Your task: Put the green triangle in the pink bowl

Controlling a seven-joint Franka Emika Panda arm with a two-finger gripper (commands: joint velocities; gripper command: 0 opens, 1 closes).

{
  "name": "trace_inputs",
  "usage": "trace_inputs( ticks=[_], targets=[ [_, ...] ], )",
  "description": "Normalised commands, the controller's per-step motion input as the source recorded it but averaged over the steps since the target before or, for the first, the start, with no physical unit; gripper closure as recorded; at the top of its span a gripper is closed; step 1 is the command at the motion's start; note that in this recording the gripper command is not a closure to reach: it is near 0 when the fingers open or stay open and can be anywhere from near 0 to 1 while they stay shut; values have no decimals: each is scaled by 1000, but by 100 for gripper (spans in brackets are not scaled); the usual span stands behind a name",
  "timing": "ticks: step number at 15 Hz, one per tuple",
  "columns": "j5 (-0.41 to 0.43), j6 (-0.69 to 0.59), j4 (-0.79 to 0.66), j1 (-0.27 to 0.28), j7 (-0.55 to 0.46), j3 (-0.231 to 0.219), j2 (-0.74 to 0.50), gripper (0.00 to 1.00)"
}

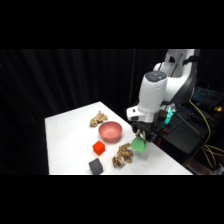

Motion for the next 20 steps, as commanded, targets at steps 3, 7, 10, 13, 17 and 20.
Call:
trace_inputs(
  ticks=[3,7,10,13,17,20],
  targets=[
    [-113,-195,3,-177,81,-55,-282,100],
    [-71,-80,-17,-195,63,-76,-178,100],
    [-39,-56,8,-171,58,-92,-111,100],
    [23,-51,60,-147,16,-94,-49,100],
    [88,-98,179,-100,-20,-69,61,100],
    [111,-101,219,-41,1,-34,147,100]
  ],
)
